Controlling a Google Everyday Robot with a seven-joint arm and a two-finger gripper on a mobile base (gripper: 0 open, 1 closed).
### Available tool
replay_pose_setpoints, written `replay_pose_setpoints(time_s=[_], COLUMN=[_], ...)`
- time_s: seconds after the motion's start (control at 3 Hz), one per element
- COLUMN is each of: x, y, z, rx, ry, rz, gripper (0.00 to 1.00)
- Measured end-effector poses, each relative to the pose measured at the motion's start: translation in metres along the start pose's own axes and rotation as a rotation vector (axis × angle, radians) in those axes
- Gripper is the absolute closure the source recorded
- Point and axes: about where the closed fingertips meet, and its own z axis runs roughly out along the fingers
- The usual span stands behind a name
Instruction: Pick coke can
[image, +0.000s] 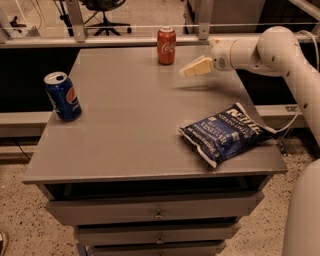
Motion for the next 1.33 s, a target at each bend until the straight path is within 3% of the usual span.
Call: replay_pose_setpoints(time_s=[0.67, 1.33], x=[-0.015, -0.029], y=[-0.028, -0.033], z=[0.058, 0.099], rx=[0.08, 0.086], ry=[-0.072, -0.108], rz=[0.064, 0.118], gripper=[0.0, 0.0])
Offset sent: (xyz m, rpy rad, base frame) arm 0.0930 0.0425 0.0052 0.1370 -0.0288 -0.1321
